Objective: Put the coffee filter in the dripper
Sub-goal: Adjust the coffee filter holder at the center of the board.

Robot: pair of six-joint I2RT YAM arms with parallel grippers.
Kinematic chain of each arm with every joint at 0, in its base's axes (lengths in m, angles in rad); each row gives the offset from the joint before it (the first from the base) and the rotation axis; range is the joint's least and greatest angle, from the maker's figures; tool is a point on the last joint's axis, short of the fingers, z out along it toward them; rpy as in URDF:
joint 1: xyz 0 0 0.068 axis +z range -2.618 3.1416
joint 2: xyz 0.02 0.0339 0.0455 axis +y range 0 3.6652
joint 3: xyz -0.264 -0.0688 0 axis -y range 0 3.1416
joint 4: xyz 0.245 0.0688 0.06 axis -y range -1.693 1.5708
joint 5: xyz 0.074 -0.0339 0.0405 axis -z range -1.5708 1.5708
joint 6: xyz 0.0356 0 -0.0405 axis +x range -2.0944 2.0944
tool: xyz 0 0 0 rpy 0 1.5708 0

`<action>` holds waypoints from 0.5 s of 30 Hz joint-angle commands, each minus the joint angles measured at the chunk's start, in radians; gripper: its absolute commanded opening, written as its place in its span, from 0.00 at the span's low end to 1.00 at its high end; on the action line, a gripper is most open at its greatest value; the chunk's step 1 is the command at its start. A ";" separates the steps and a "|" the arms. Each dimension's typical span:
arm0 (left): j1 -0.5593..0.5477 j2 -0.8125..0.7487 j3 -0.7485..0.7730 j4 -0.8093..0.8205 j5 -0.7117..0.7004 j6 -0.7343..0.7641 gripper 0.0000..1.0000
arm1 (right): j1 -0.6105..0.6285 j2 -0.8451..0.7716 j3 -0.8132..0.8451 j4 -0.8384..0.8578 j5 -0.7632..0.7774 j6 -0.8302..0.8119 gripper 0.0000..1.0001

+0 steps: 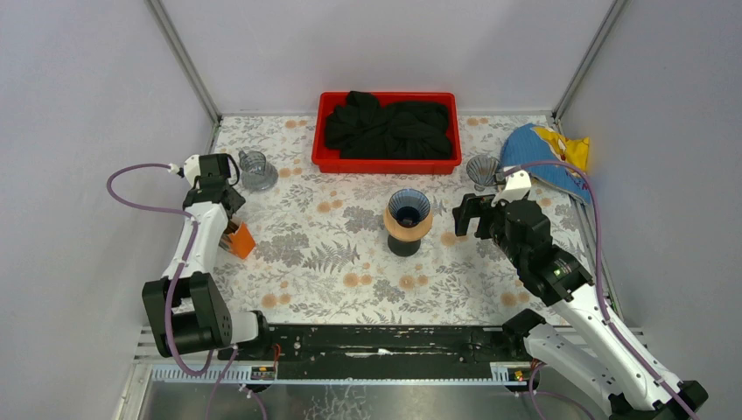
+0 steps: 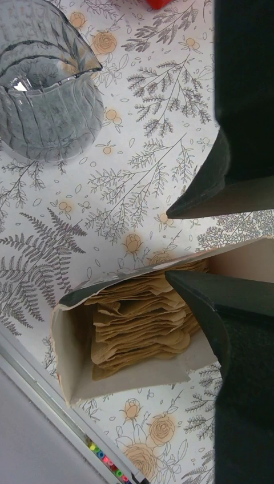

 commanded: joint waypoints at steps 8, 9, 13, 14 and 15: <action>0.022 0.055 0.008 0.044 0.056 0.027 0.38 | 0.012 -0.019 0.002 0.055 0.056 0.007 0.99; 0.022 0.056 0.010 0.040 0.059 0.035 0.37 | 0.012 -0.019 0.002 0.058 0.055 0.008 0.99; 0.022 0.051 0.027 0.016 0.085 0.079 0.24 | 0.012 -0.019 0.001 0.060 0.051 0.007 0.99; 0.022 0.049 0.029 0.010 0.095 0.095 0.22 | 0.012 -0.018 0.002 0.060 0.051 0.007 0.99; 0.021 0.044 0.033 0.003 0.105 0.111 0.19 | 0.012 -0.019 0.002 0.061 0.051 0.007 0.99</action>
